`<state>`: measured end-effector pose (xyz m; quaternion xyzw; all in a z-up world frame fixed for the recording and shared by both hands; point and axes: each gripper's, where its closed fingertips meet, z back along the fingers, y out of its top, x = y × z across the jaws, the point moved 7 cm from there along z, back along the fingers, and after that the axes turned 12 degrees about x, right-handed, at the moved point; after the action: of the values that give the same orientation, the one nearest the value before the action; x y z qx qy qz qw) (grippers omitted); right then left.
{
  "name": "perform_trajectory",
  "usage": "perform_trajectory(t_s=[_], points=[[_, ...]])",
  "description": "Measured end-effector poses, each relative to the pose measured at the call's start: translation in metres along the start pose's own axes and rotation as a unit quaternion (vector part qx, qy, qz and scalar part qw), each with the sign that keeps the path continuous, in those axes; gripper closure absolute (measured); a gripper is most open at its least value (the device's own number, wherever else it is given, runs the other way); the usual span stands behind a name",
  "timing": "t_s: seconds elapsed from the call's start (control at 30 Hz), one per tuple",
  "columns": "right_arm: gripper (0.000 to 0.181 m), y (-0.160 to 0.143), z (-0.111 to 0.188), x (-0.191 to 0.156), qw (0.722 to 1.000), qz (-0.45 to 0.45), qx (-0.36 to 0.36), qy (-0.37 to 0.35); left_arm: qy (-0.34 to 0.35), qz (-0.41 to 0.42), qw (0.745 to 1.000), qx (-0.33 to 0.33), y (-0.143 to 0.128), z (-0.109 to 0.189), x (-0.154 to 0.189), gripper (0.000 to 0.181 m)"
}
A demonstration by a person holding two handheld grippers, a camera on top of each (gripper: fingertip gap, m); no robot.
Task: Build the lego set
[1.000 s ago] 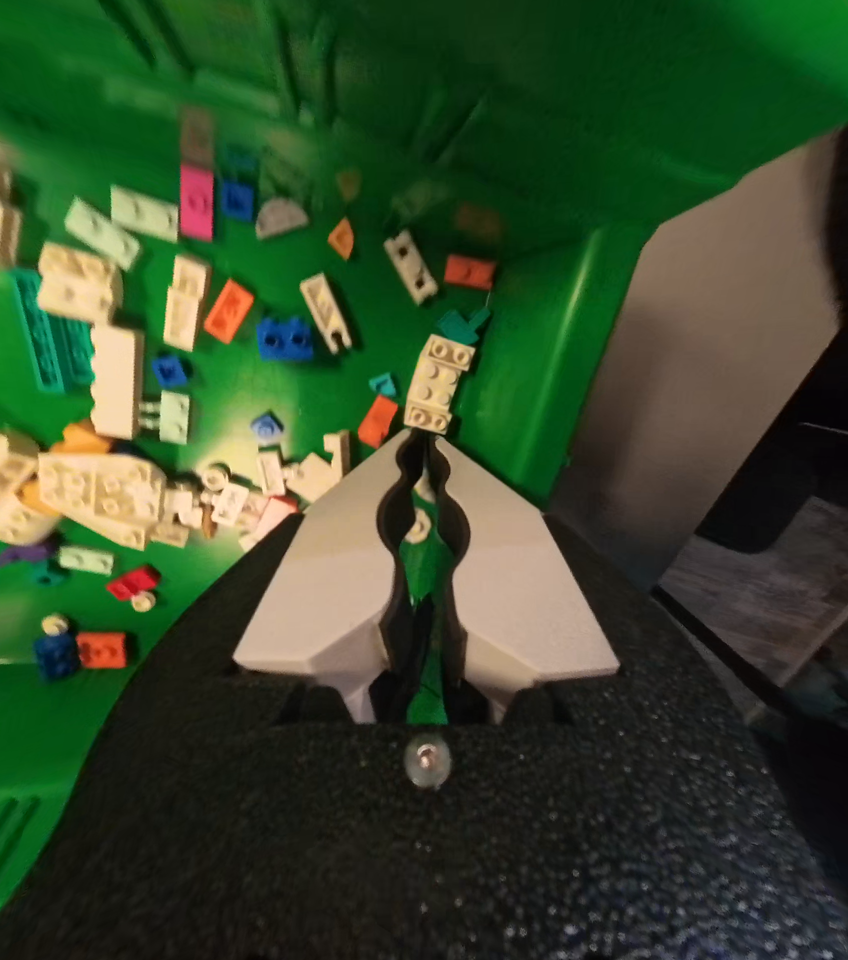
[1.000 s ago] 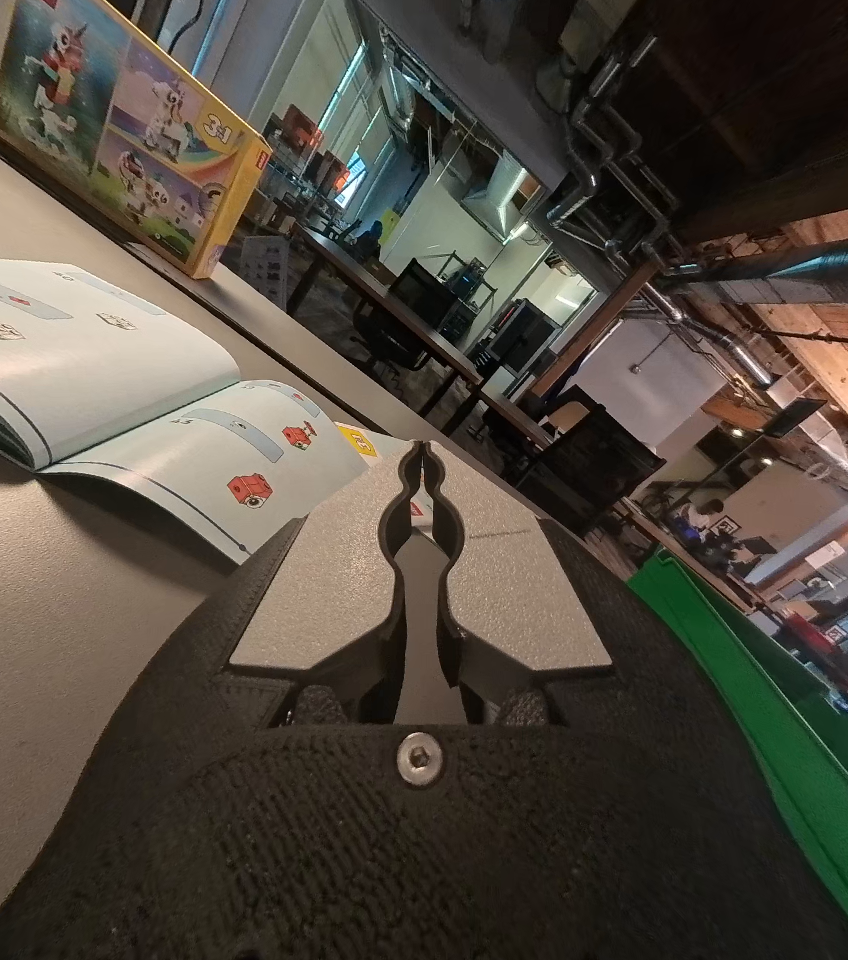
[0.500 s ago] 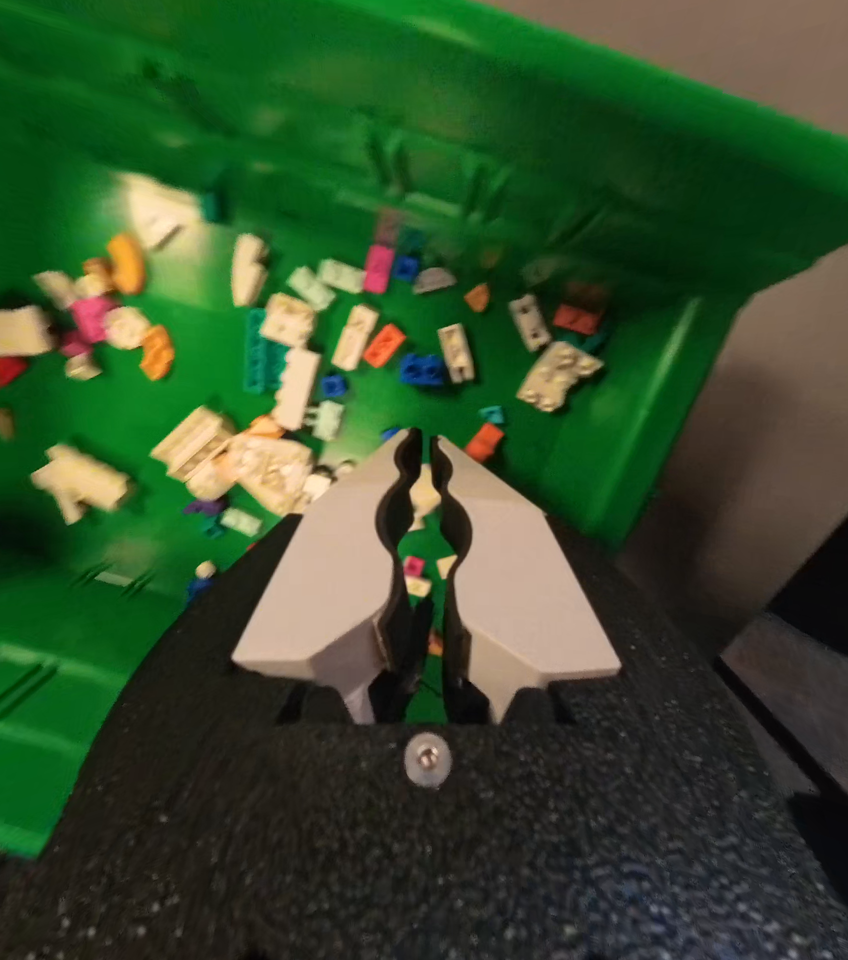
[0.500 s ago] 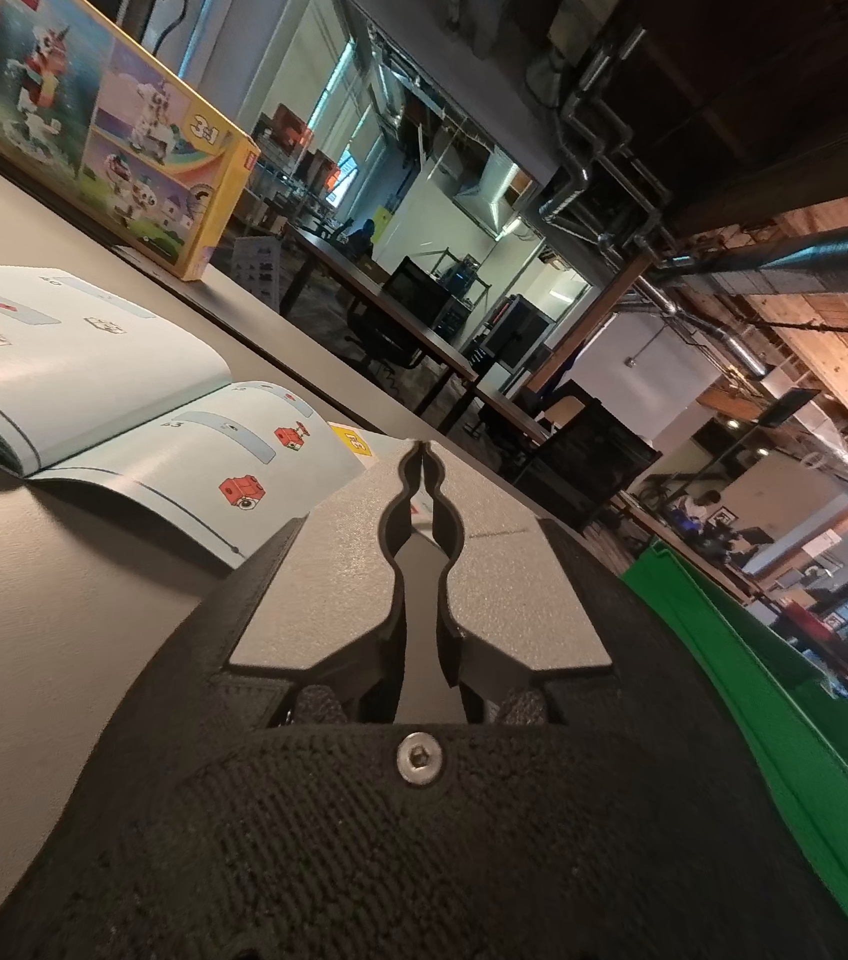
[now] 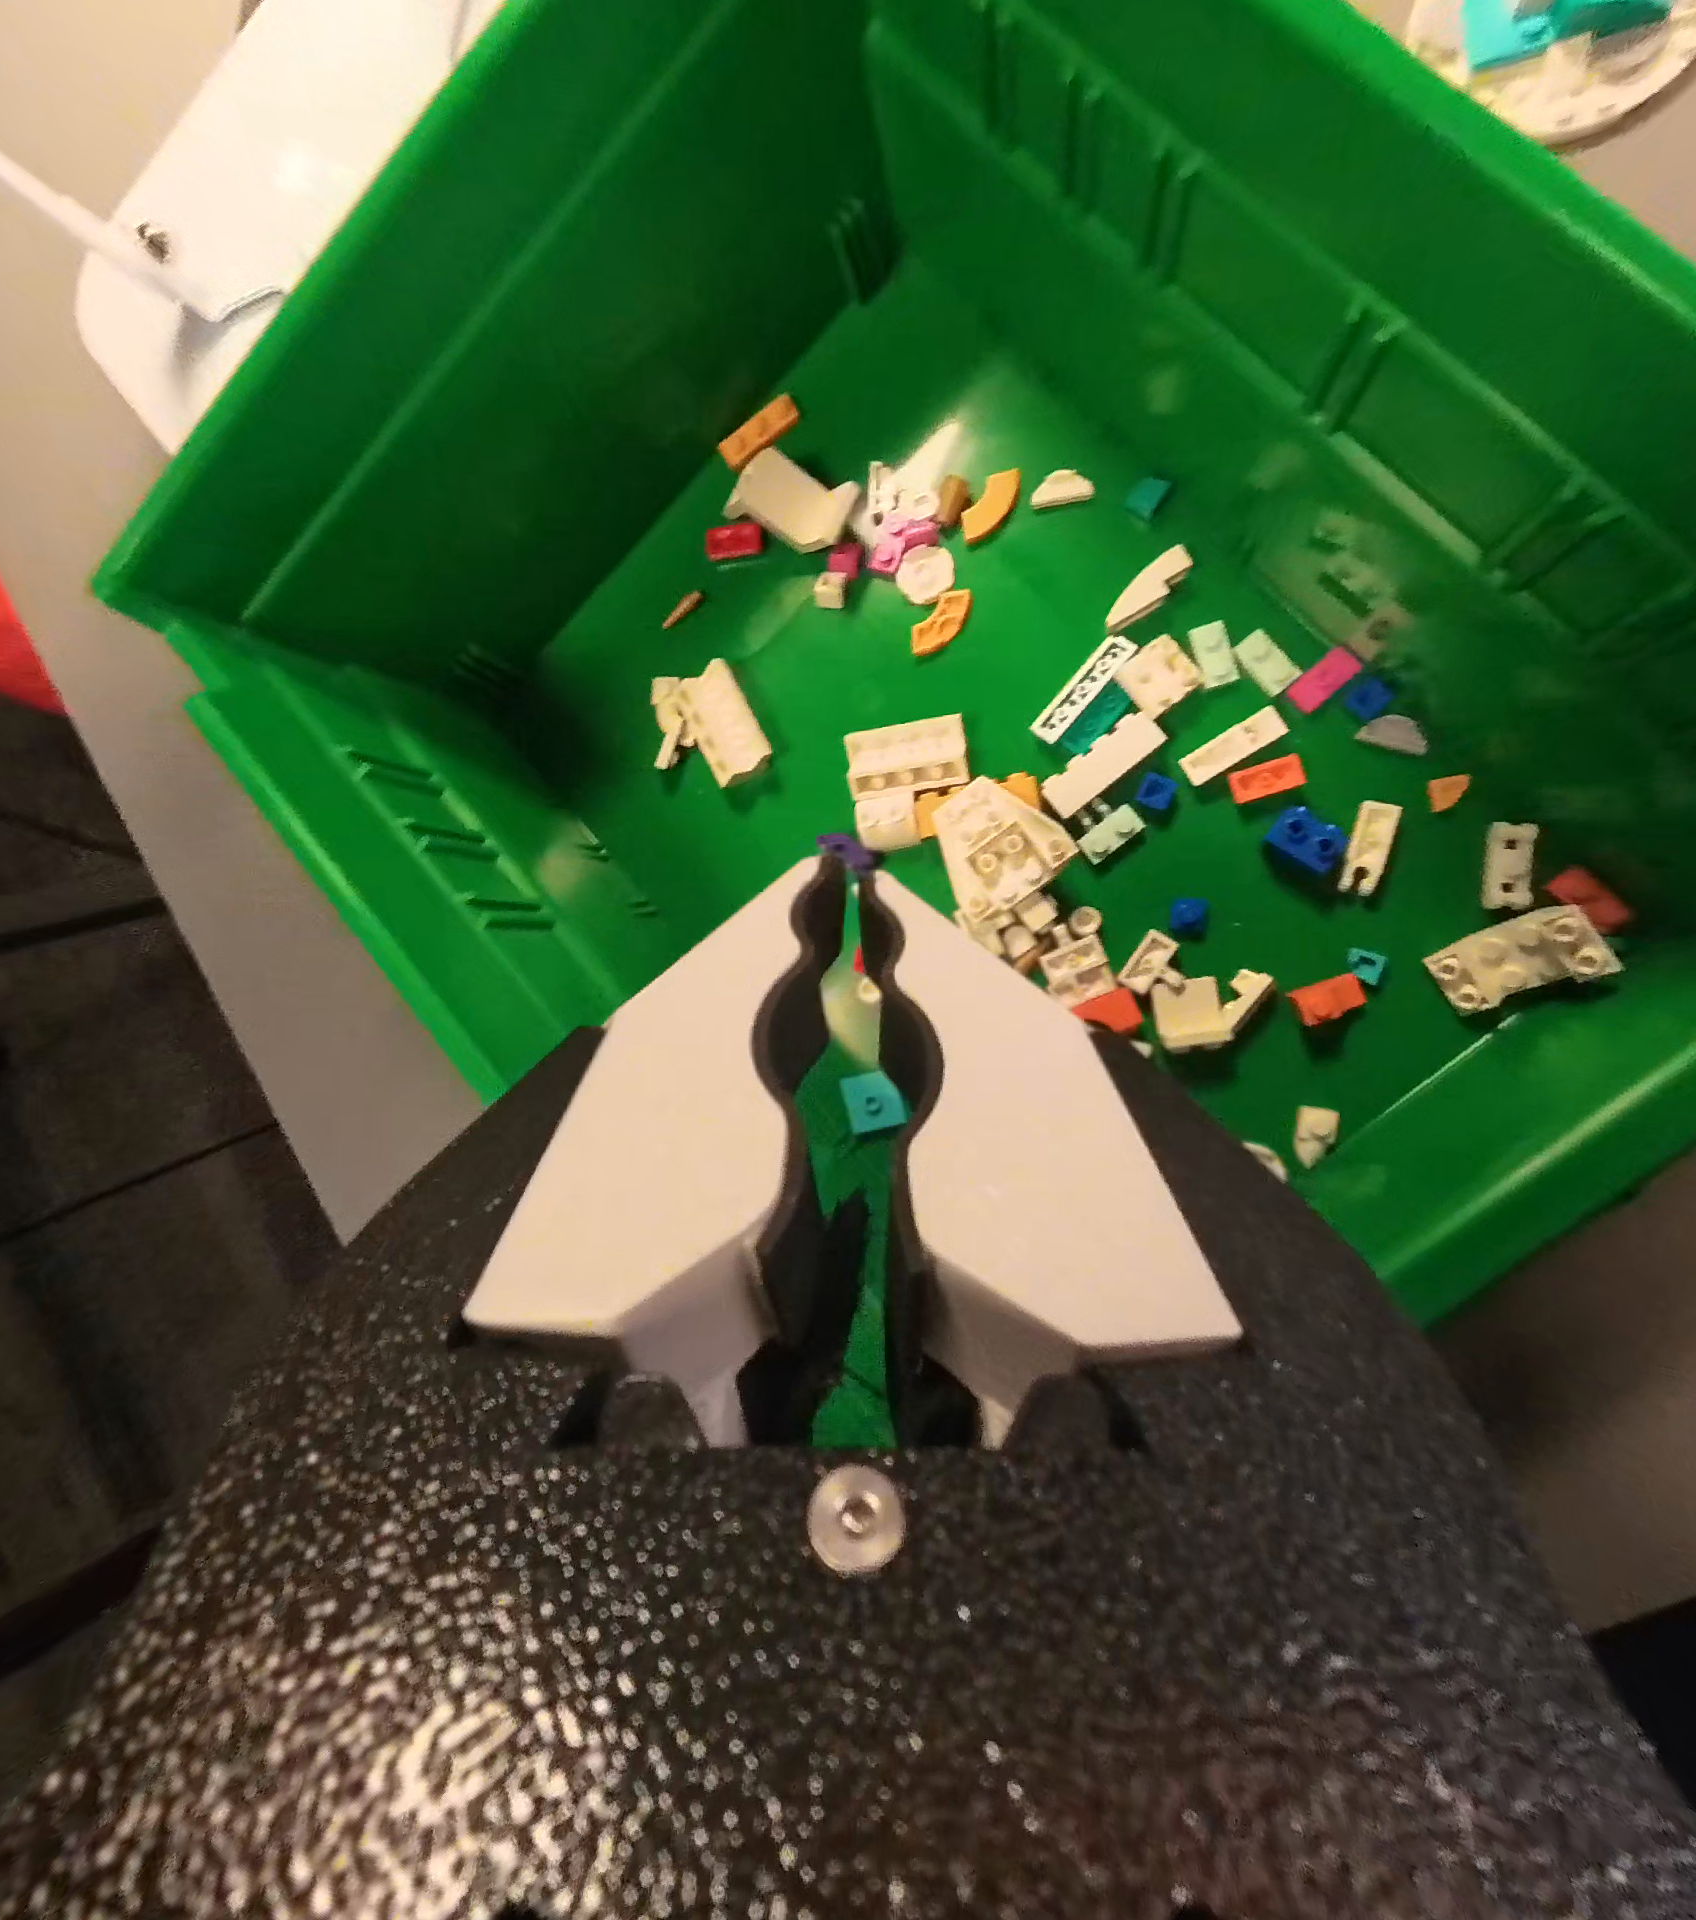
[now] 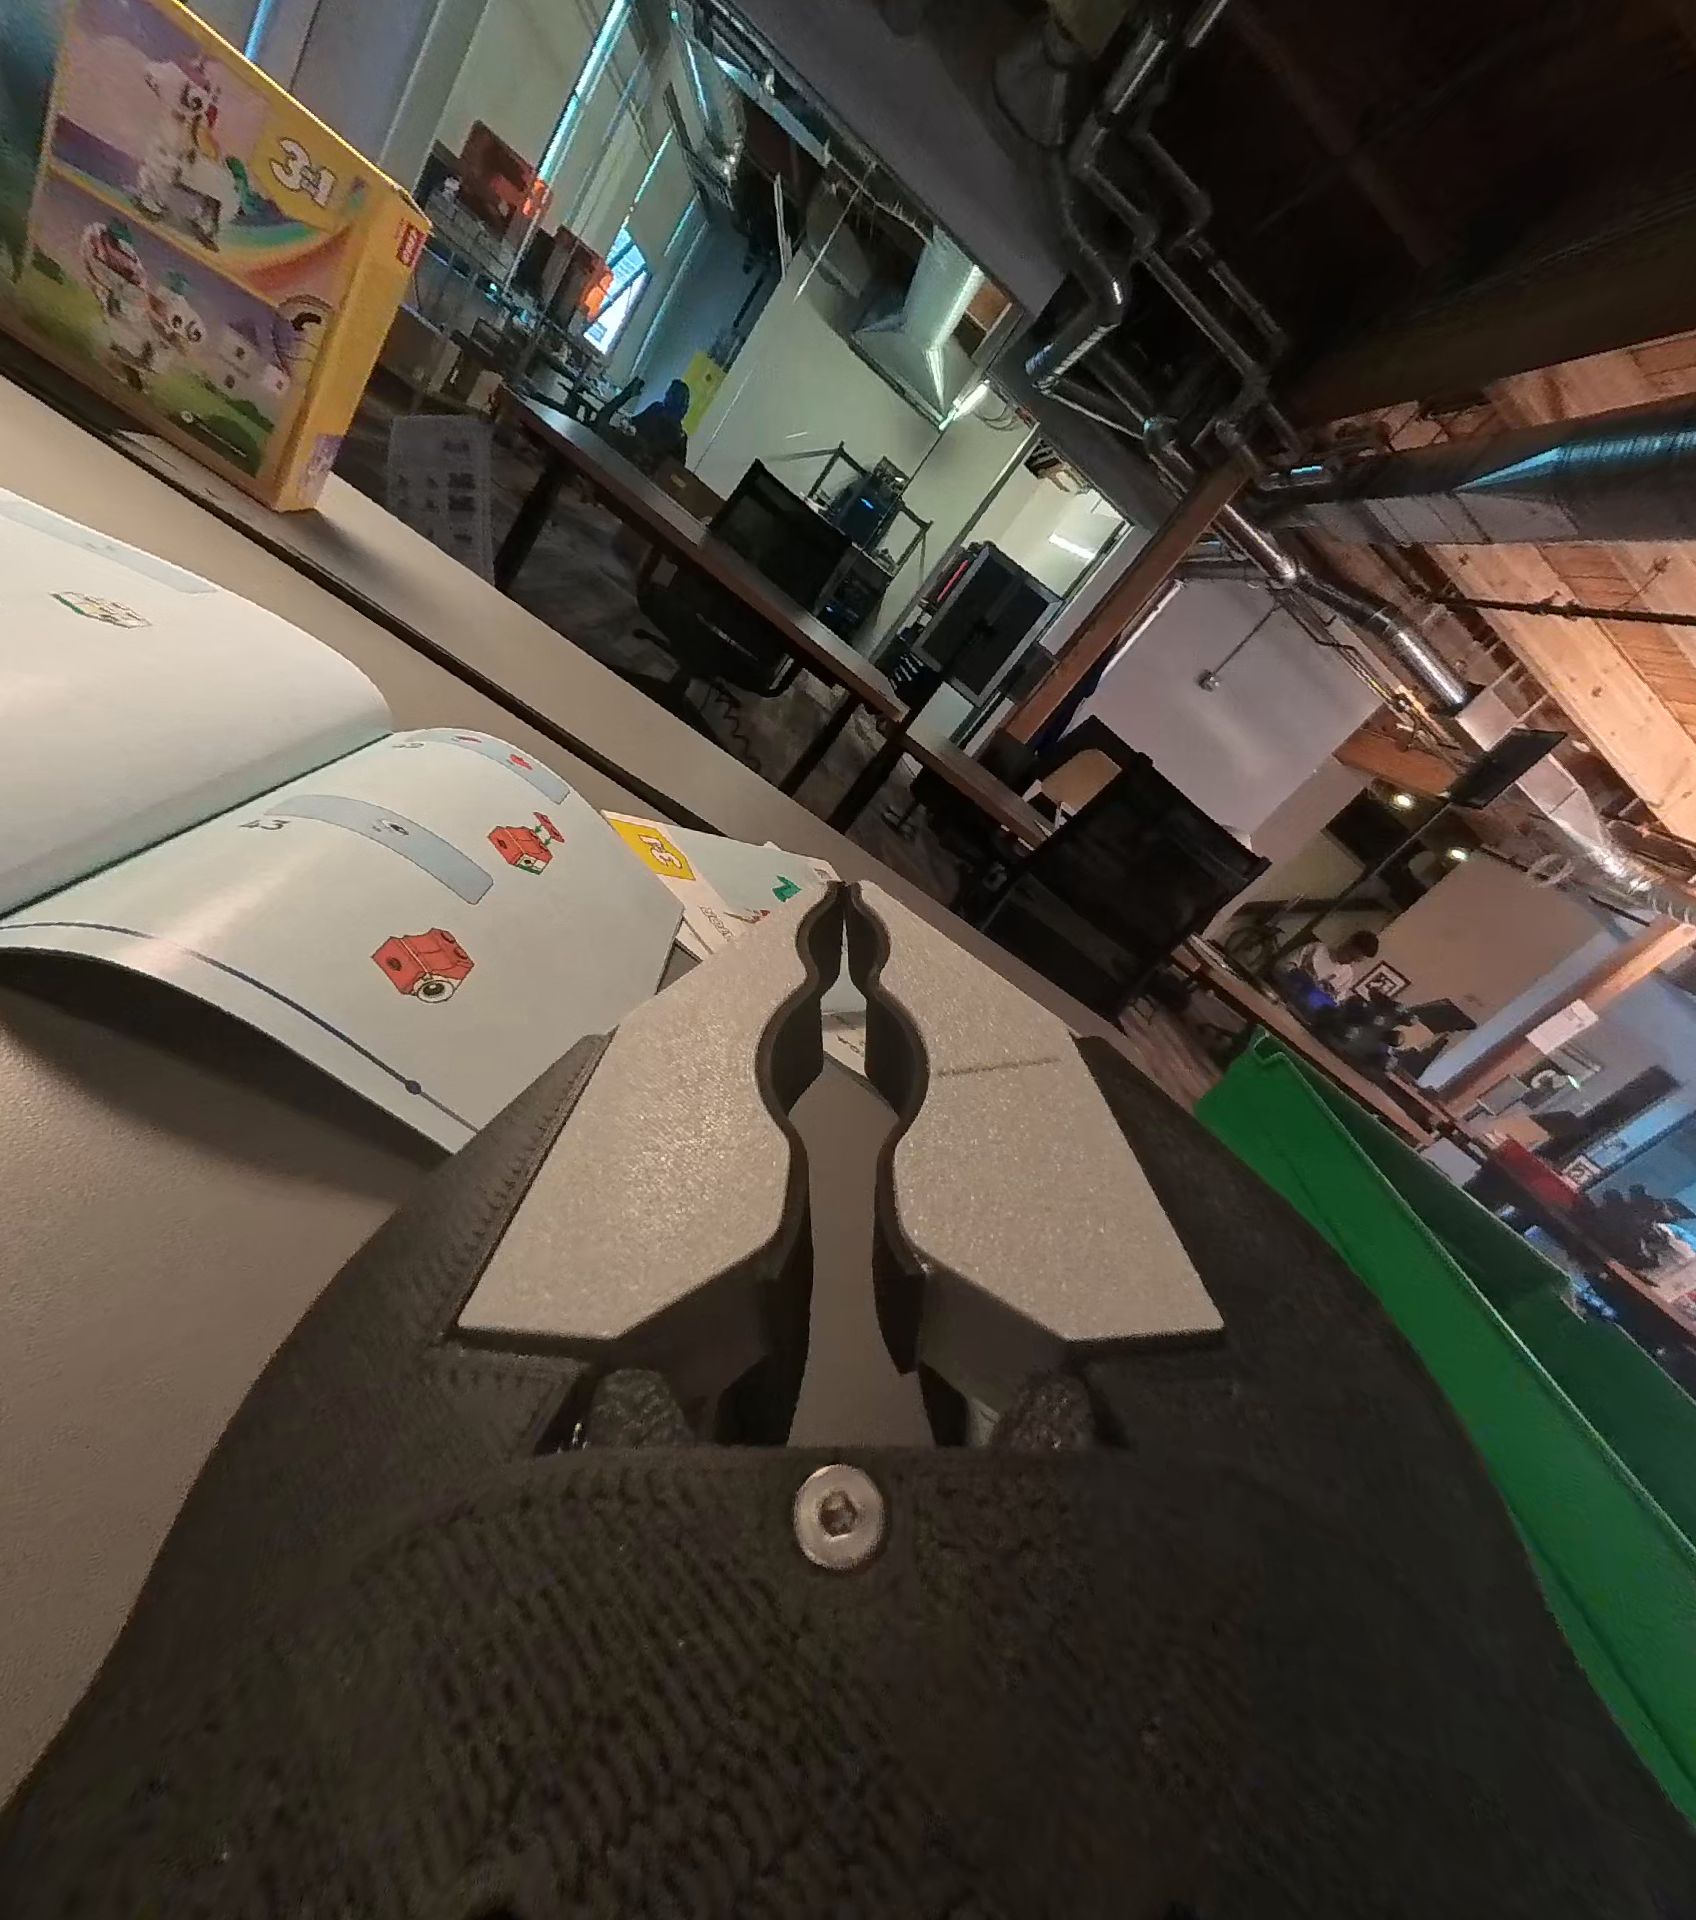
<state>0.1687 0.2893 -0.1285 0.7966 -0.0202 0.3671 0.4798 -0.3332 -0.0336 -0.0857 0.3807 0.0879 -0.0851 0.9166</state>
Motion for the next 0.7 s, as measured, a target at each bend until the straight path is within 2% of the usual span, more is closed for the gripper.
perform_trajectory(t_s=[0.1,0.23,0.6,0.7], points=[[0.181,0.0,0.0,0.0,1.0,0.001,-0.001,0.001,0.011,-0.011,1.0,-0.02,-0.005,0.003,-0.002,0.181],[0.181,0.0,-0.001,-0.001,1.0,0.003,0.0,0.005,-0.008,-0.01,0.999,-0.041,-0.009,0.001,0.003,0.18],[0.181,0.002,0.001,-0.002,1.0,-0.009,0.014,0.01,0.026,0.032,0.997,-0.063,-0.015,0.008,-0.008,0.179],[0.181,0.003,0.001,-0.002,1.0,-0.014,0.018,0.011,0.006,0.037,0.996,-0.079,-0.018,0.009,-0.005,0.179]])
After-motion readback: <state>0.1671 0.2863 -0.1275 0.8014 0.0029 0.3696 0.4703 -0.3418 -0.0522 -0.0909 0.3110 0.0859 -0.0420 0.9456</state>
